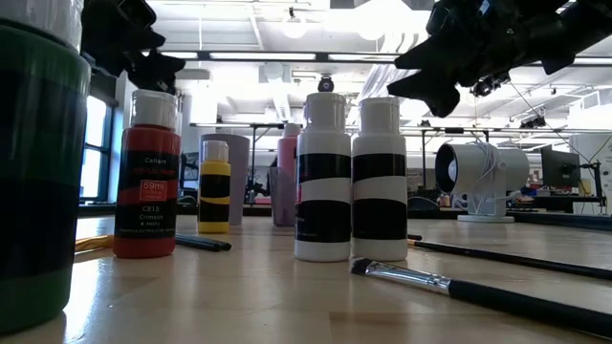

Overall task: Pick & Place Paint Supplies
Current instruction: Put the small yellow paint bottle into the gray bin

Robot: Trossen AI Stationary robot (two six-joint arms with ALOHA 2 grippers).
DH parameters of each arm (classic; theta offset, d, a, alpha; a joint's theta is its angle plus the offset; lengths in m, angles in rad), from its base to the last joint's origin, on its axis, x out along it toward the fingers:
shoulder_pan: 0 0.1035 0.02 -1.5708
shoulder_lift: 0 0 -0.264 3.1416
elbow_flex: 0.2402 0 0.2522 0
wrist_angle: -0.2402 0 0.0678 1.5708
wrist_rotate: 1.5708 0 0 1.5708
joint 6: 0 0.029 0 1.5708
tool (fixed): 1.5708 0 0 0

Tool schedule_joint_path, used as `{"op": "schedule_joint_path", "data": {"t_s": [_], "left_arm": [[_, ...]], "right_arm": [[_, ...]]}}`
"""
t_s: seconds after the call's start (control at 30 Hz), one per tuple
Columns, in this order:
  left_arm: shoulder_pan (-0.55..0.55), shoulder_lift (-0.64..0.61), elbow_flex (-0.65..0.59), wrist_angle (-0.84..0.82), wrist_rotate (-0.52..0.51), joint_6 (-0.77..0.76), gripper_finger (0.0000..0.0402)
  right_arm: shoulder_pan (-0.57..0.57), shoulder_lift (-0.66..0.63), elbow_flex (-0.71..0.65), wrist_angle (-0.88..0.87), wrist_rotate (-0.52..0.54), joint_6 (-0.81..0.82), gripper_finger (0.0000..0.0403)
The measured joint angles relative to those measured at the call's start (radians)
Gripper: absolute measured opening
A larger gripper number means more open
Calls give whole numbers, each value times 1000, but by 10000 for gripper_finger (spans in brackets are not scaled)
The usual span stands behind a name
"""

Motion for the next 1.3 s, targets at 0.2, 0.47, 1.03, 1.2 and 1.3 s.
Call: {"op": "schedule_joint_path", "data": {"t_s": [0.2,0.47,1.03,1.2,1.3], "left_arm": [[-152,0,0,9,-49,-8,182],[-436,-8,0,-1,-402,-55,182],[-684,3,11,1,-810,-60,182],[-684,3,11,-1,-833,-60,182],[-683,28,11,-5,-884,-59,182]], "right_arm": [[0,0,0,0,-1,4,228],[0,0,0,0,-2,63,228],[0,0,0,0,0,44,228],[0,0,0,0,0,43,228],[0,0,0,-1,0,21,228]]}}
